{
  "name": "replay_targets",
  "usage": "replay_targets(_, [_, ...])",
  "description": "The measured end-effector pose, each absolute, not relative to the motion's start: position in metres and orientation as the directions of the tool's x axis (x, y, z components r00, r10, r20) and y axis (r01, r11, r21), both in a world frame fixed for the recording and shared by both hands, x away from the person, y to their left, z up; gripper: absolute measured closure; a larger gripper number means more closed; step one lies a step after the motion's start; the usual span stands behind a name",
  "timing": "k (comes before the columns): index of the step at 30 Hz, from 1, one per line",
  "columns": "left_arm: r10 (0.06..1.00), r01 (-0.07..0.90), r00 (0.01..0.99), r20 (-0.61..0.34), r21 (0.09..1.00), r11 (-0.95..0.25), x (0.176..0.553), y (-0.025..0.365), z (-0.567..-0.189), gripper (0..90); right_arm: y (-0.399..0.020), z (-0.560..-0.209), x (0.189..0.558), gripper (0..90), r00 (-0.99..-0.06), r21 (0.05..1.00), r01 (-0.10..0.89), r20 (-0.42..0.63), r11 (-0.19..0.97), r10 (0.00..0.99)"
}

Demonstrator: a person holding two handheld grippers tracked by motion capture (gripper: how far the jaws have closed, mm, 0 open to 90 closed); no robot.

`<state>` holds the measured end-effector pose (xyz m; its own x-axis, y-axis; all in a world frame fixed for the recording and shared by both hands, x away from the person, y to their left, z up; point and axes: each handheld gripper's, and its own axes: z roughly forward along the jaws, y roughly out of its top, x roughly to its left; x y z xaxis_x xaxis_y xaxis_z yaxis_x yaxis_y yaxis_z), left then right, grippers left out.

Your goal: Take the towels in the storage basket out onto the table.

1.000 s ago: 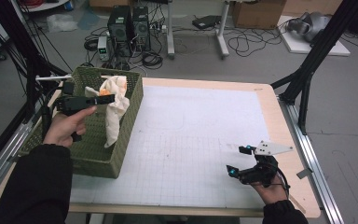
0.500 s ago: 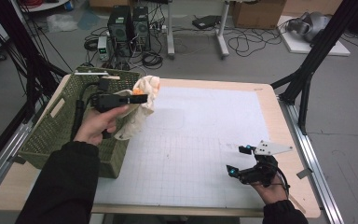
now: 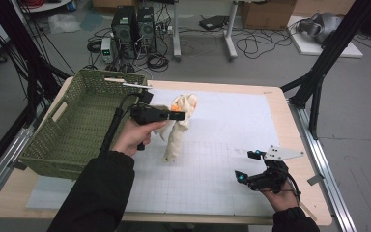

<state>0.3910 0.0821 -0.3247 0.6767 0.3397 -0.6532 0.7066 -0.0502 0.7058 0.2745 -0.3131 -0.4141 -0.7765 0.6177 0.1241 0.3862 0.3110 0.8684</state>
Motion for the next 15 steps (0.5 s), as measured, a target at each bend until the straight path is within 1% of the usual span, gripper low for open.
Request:
replay_targets(4, [0.382,0.697,0.689,-0.617,0.709,-0.111,0.39,0.065,-0.336,77.9,-0.313,-0.414,0.274,5.3,-0.774,0.867,0.392,0.13,0.307,0.62])
replay_targets(9, [0.436,0.695,0.686,-0.582,0.701,-0.159,0.387,0.045,-0.355,77.4,-0.313,-0.414,0.275,5.3,-0.774,0.87,0.387,0.127,0.305,0.62])
replay_targets(12, [0.45,0.688,0.697,-0.559,0.698,-0.198,0.383,0.026,-0.369,76.6,-0.313,-0.414,0.275,5.4,-0.773,0.871,0.386,0.126,0.304,0.621])
replay_targets(14, [0.434,0.715,0.67,-0.602,0.68,-0.16,0.38,0.015,-0.385,75.3,-0.312,-0.415,0.276,5.3,-0.774,0.87,0.388,0.128,0.305,0.62])
replay_targets(15, [0.458,0.711,0.67,-0.585,0.684,-0.166,0.378,0.008,-0.393,75.1,-0.312,-0.415,0.276,5.3,-0.775,0.869,0.386,0.124,0.309,0.62])
